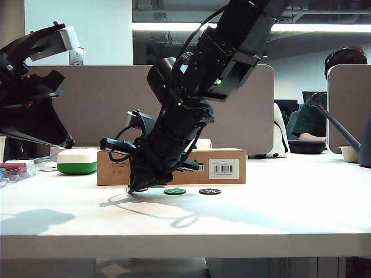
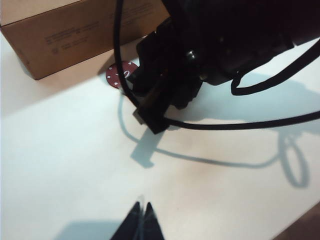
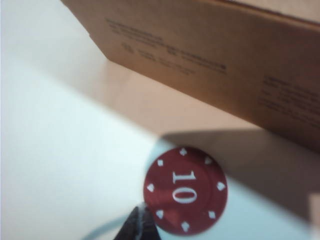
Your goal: Push the chip with the lowest value in the row forward next to the rectangular box.
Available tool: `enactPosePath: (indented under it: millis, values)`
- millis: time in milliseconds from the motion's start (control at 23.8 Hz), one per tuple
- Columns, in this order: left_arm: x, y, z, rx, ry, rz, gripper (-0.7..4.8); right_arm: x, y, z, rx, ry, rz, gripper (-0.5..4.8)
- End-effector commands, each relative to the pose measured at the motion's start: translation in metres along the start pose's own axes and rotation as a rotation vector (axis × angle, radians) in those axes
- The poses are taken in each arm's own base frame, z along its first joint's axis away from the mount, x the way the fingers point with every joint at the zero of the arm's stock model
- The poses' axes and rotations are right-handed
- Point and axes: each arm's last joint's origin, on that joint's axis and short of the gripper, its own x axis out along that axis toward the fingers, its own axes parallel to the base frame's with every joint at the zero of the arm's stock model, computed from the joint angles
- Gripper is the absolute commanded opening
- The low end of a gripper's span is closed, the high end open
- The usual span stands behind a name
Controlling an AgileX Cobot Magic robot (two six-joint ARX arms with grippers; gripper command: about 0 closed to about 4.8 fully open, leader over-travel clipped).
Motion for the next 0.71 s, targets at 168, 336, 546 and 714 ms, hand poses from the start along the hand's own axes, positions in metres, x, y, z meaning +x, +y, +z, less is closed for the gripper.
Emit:
enactPosePath:
  millis: [168, 336, 546, 714]
  values:
    - [-0.0006, -0.0002, 0.0026, 0.005, -0.018, 0.0, -0.05, 0.002, -0.0055, -0.0101, -0.018, 0.062, -0.104, -0.06]
    - [-0.0007, -0.0002, 0.0027, 0.005, -0.019, -0.001, -0.05, 0.0032, -0.0052, -0.0089, -0.031, 0.043, -0.099, -0.06]
    - [-0.0007, -0.0002, 0.0026, 0.005, -0.018, 0.0, -0.05, 0.0083, -0.0058, -0.0102, -0.041, 0.021, -0.104, -0.06]
    - [-0.0007, -0.0002, 0.0027, 0.005, -0.019, 0.0, -0.05, 0.0101, -0.0064, -0.0118, -0.041, 0.026, -0.105, -0.06]
